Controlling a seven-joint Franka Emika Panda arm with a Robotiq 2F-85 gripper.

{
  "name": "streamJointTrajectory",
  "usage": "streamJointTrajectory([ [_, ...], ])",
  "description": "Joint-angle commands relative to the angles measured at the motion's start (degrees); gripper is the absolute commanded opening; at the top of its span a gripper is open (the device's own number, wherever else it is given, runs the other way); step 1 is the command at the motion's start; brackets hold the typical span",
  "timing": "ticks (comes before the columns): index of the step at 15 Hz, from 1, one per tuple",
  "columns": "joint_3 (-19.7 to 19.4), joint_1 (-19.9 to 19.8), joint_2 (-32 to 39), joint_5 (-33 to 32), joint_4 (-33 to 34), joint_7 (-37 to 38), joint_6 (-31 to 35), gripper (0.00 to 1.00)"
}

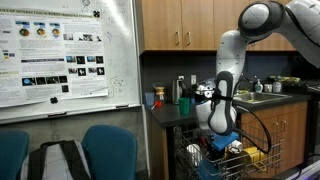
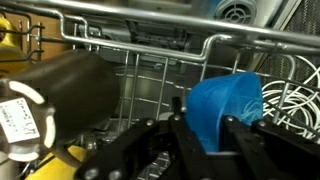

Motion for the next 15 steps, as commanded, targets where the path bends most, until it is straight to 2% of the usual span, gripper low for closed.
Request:
streamJointTrajectory([
  [1,0.9,-0.1,-4.0,1.1,-1.9,-0.4,-3.4,0.06],
  [15,1.3,-0.6,-13.2,-1.1,-4.8,2.8,-9.3,0.06],
])
